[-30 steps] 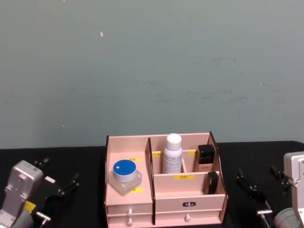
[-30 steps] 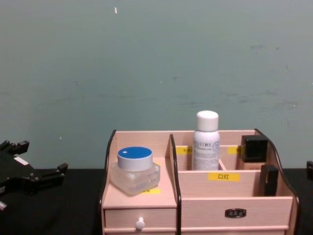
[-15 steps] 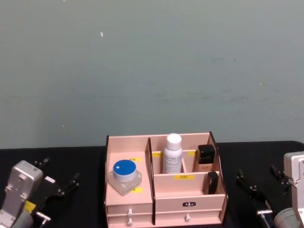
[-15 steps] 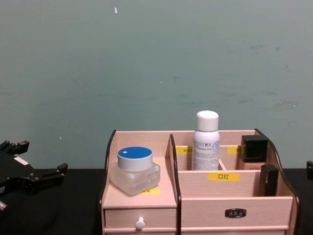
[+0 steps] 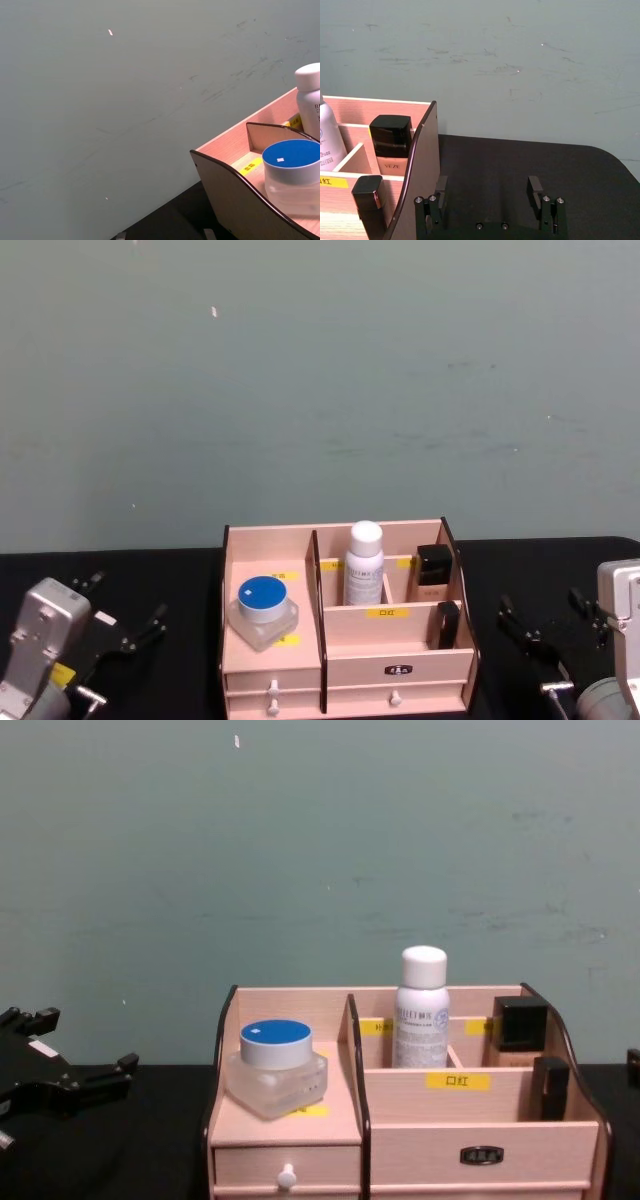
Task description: Pick up the facial cleanser and watermelon frost from the table and place them into the tiered storage box.
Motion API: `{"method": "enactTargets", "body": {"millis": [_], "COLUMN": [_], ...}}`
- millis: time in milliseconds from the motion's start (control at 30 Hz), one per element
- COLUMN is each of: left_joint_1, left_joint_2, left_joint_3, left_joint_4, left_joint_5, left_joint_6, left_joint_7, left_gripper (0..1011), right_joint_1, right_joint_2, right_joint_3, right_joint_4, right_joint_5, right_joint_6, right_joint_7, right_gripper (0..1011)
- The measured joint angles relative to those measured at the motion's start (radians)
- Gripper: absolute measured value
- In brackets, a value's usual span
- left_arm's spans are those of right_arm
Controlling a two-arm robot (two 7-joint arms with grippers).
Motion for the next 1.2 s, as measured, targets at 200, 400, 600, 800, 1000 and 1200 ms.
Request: {"method": "enactTargets", "body": {"millis": [200, 400, 600, 800, 1000, 1200], "left_joint_1": [0.0, 0.0, 0.0, 0.0, 0.0, 0.0], "left_joint_2": [0.0, 0.0, 0.0, 0.0, 0.0, 0.0], "left_joint_3": [0.0, 0.0, 0.0, 0.0, 0.0, 0.0], "left_joint_4": [0.0, 0.0, 0.0, 0.0, 0.0, 0.0], "left_joint_5": [0.0, 0.0, 0.0, 0.0, 0.0, 0.0], "left_joint_6": [0.0, 0.0, 0.0, 0.0, 0.0, 0.0], "left_joint_7": [0.0, 0.0, 0.0, 0.0, 0.0, 0.0], "left_gripper": [1001, 1001, 1001, 1001, 1001, 1001], "right_joint_1": [0.0, 0.0, 0.0, 0.0, 0.0, 0.0], "right_joint_2": [0.0, 0.0, 0.0, 0.0, 0.0, 0.0], "right_joint_3": [0.0, 0.0, 0.0, 0.0, 0.0, 0.0], "right_joint_4": [0.0, 0.0, 0.0, 0.0, 0.0, 0.0], "right_joint_5": [0.0, 0.0, 0.0, 0.0, 0.0, 0.0], "right_joint_6": [0.0, 0.0, 0.0, 0.0, 0.0, 0.0], "right_joint_7": [0.0, 0.0, 0.0, 0.0, 0.0, 0.0], "right_gripper": [1002, 1002, 1002, 1002, 1002, 1002]}}
